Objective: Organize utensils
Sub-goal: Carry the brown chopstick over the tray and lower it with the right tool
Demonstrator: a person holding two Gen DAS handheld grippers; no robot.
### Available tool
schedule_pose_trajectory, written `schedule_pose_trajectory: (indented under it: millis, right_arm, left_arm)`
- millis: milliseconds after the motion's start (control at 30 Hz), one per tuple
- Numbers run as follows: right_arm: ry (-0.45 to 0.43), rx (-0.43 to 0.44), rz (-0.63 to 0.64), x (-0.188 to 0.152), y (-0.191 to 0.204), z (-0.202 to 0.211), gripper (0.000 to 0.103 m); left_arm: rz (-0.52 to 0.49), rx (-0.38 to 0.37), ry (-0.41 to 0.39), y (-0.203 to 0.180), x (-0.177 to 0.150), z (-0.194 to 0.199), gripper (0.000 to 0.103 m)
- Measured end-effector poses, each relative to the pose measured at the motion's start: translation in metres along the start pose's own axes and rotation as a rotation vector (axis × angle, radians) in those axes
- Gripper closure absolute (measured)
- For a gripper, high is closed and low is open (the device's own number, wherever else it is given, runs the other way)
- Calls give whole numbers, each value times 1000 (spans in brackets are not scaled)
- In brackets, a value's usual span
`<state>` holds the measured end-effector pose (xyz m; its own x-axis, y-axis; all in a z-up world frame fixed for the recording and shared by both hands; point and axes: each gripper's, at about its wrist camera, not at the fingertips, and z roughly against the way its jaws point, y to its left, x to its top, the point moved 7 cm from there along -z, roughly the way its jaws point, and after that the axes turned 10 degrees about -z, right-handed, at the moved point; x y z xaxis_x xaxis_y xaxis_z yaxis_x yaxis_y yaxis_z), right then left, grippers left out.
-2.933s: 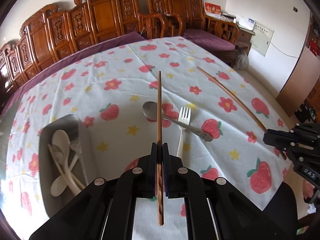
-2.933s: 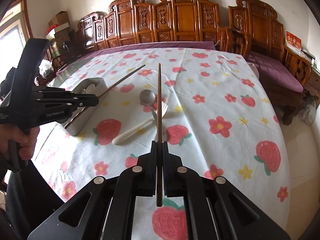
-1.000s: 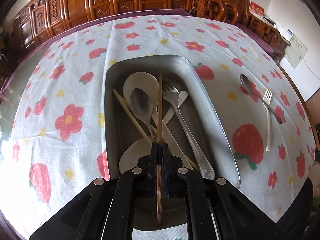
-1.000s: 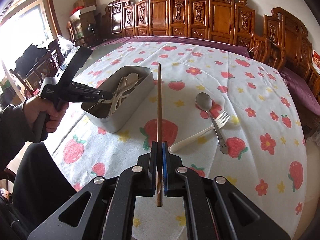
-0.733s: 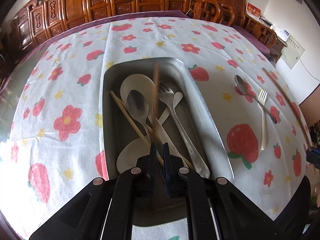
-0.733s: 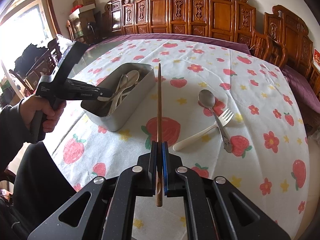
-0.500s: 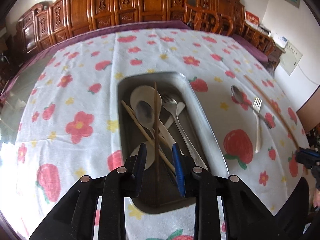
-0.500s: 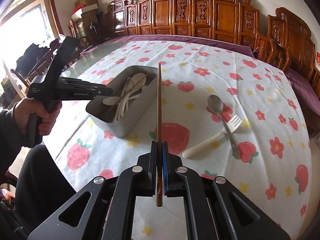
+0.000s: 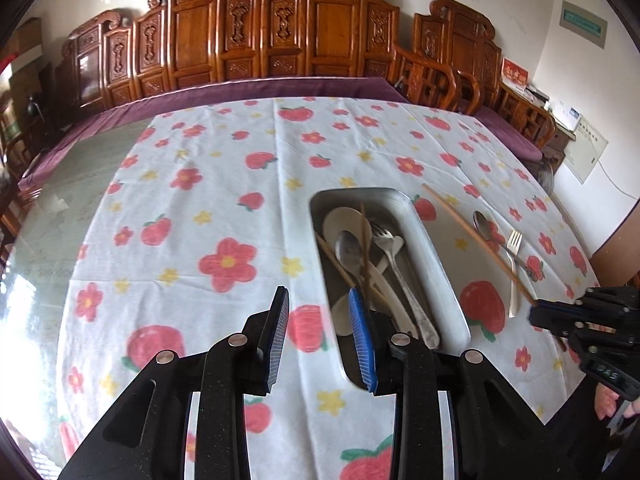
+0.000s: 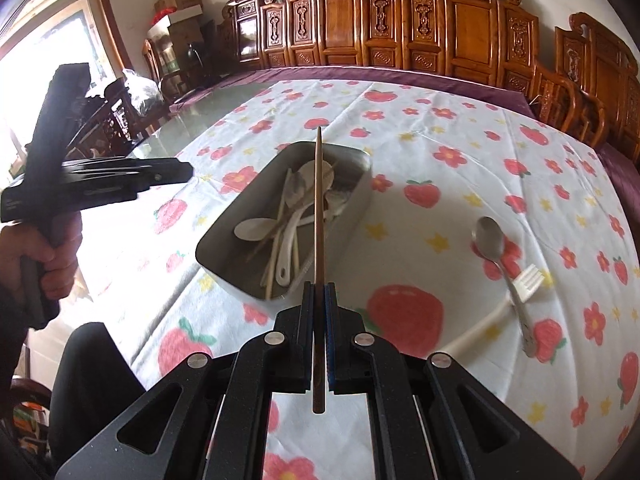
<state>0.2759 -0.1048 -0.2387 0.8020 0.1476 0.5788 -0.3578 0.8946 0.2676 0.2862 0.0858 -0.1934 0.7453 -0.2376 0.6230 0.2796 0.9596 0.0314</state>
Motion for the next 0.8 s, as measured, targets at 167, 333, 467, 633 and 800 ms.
schedule_pose_trajectory:
  millis: [167, 333, 467, 633, 800]
  right_arm:
    - [22, -4, 2, 12, 16, -23, 97]
    - [42, -14, 11, 21, 30, -44, 97]
    - [58, -15, -2, 26, 37, -59, 97]
    - [93, -62, 4, 27, 37, -79, 97]
    - [126, -87, 11, 24, 39, -91, 97]
  left_arm:
    - [11, 13, -18, 15, 0, 11, 74]
    - [20, 23, -23, 26, -2, 17, 74]
    - [23, 25, -25, 33, -4, 20, 74]
    - [19, 29, -25, 36, -5, 21, 74]
    - [20, 30, -24, 39, -7, 20, 74]
